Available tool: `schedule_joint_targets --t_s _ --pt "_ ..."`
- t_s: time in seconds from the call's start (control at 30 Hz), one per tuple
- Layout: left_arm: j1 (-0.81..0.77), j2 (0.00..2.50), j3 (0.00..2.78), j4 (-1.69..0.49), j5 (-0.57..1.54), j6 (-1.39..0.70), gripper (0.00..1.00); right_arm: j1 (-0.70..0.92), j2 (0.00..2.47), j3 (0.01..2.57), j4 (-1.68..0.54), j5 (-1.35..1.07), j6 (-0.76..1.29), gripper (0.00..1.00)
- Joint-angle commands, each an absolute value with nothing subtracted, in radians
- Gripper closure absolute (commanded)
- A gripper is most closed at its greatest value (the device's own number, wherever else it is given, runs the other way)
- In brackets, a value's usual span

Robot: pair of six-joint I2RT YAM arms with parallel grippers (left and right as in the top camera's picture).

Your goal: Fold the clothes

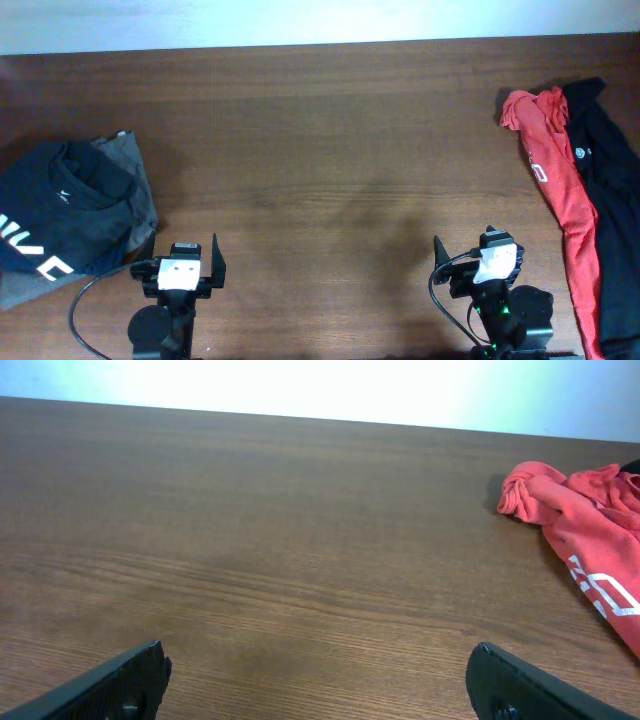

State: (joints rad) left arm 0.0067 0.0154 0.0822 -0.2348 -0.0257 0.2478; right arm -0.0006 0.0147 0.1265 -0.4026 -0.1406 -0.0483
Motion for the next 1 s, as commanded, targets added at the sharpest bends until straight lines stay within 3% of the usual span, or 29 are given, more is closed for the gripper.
schedule_joint_targets --t_s 0.0,0.97 --pt "0.003 0.006 0.070 -0.228 -0.011 0.260 0.01 -0.007 0.006 0.118 -0.397 -0.150 -0.045 0.01" --pt "0.003 0.006 0.070 -0.193 0.013 0.260 0.01 -0.007 0.006 0.118 -0.381 -0.155 -0.045 0.01"
